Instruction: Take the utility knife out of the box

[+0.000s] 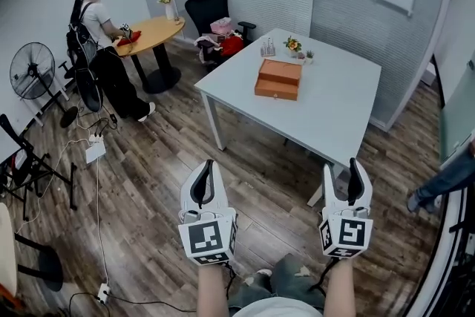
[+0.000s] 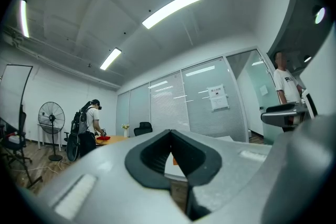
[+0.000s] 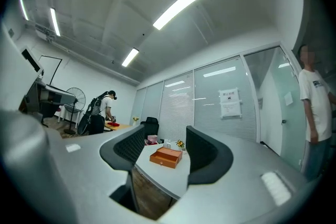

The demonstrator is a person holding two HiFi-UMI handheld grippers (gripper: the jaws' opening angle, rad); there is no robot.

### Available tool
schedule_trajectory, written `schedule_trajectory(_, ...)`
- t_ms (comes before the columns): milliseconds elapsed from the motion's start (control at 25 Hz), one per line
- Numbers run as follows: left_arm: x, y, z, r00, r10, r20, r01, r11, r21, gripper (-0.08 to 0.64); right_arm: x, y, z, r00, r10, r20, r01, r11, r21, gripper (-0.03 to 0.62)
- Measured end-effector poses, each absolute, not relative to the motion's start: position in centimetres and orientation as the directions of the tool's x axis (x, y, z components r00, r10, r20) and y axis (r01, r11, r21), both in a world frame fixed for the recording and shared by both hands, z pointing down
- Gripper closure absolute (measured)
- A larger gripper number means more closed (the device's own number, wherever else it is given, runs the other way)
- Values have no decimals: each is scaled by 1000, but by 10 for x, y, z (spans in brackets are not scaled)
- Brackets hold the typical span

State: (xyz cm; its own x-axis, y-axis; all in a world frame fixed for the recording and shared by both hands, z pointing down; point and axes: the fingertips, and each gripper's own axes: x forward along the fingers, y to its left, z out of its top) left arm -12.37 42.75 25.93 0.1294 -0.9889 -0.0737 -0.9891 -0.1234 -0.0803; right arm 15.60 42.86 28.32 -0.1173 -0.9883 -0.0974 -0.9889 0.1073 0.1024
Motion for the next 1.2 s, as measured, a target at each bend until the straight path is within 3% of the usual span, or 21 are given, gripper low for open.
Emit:
schedule_trajectory(120,-129,417,266,126,-990,-64,-990,-121,-75,560,146,415,288,-148,-986,-76,-984,139,108,259)
schedule_trajectory(240,-132,401,271,117,-992,-53,-991,-113,-71,560,141,397,292,-165,-984,-67,-980,157,119,240)
schedule_trajectory(800,-123,260,282,30,-999,-30,-996,-27,-83,560,149,228,309,-264,-963,-44,-960,259,106,202)
schedule_trajectory(1200,-119,141,264,-28,-998,-61,-996,33,-80,560,151,86,291,-329,-943,-54,-939,320,125,210)
